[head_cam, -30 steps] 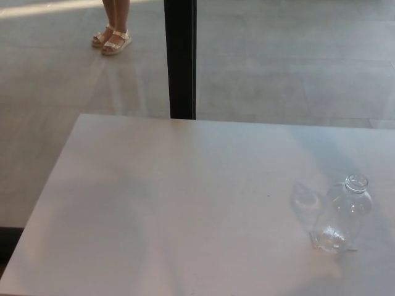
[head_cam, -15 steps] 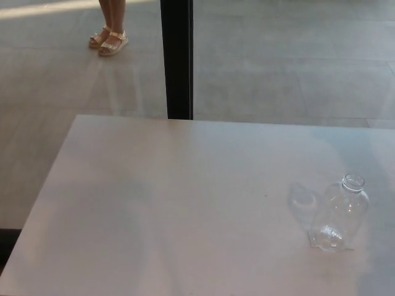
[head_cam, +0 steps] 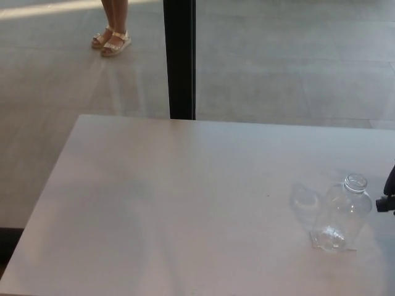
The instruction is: The robot uses its right hand to grab and lift the lid of the spray bottle kept in the middle of the desk and places the lid on the right side of the bottle
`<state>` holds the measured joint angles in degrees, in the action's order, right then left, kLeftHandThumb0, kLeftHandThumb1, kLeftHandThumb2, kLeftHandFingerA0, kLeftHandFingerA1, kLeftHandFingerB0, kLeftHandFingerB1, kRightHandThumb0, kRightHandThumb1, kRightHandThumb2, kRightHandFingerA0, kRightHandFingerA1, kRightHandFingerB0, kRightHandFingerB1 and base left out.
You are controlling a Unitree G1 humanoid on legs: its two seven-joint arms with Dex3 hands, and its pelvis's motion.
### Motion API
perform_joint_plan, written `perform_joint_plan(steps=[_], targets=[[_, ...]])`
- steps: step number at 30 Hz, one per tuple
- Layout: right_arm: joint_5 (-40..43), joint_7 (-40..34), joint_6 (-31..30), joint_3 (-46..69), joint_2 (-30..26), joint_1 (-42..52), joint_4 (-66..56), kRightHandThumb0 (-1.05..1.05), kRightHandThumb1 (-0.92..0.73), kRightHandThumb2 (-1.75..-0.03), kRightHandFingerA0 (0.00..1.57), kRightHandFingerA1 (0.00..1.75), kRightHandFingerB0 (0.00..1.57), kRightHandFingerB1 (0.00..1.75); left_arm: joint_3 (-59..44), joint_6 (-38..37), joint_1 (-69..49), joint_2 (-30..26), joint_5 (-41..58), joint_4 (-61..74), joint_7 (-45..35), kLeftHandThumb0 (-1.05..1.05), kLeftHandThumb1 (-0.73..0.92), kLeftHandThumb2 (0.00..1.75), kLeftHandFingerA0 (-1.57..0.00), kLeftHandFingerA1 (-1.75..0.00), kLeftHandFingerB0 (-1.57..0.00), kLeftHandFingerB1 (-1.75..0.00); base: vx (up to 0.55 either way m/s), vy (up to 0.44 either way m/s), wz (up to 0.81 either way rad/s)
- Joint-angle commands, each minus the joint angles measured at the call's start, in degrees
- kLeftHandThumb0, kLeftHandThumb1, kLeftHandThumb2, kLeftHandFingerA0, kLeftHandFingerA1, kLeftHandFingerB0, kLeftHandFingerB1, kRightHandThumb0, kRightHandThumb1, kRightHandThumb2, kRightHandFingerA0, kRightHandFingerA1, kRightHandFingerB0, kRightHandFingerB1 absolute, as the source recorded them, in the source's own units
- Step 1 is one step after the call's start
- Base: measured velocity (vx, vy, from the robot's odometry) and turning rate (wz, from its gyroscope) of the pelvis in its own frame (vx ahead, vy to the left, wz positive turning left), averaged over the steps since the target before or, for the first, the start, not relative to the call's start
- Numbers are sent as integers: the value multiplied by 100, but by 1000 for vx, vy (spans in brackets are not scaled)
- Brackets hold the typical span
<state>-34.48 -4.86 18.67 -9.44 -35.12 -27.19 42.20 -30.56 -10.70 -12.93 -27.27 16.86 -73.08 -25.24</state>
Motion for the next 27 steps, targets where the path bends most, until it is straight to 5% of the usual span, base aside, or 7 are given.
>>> perform_joint_plan(steps=[1, 4, 5, 7, 11, 13, 27], targets=[[-251, -522, -208, -235, 4, -174, 552, -23, -75, -81, 89, 151, 74, 75, -17, -126, 25, -55, 7, -28, 91, -93, 89, 67, -58, -54, -41, -39, 0, 0, 0], [-380, -361, -404, -428, -87, -215, 609, -36, -73, -64, 72, 137, 47, 41, -33, -81, 51, -49, 26, -47, 90, -94, 87, 67, -58, -53, -41, -40, 0, 0, 0], [-466, -229, -570, -532, -117, -243, 609, -42, -72, -61, 58, 104, 39, 37, -33, -83, 48, -47, 28, -43, 82, -91, 66, 110, -53, -62, -36, -52, 0, 0, 0], [-714, 8, -932, -796, -193, -306, 541, -49, -70, -61, 41, 78, 31, 32, -1, -141, 32, -47, -4, -24, 50, -95, 89, 67, -57, -54, -39, -40, 0, 0, 0], [-967, 488, -1236, -1188, -388, -310, 236, -83, -47, -80, 0, 1, 9, 27, 13, -128, 56, -54, -31, -55, 129, -92, 71, 113, -53, -60, -33, -50, 0, 0, 0], [-852, 643, -1275, -1191, -423, -274, 88, -96, -54, -90, 0, 6, 1, 10, 16, -120, 58, -55, -27, -54, 129, -93, 89, 67, -58, -52, -41, -39, 0, 0, 0], [1048, 2761, -1551, 338, -1186, 851, -3057, -97, -60, -59, 0, 0, 0, 0, 13, -167, -45, -82, -27, -35, 122, -93, 89, 67, -58, -52, -41, -39, 0, 0, 0]])
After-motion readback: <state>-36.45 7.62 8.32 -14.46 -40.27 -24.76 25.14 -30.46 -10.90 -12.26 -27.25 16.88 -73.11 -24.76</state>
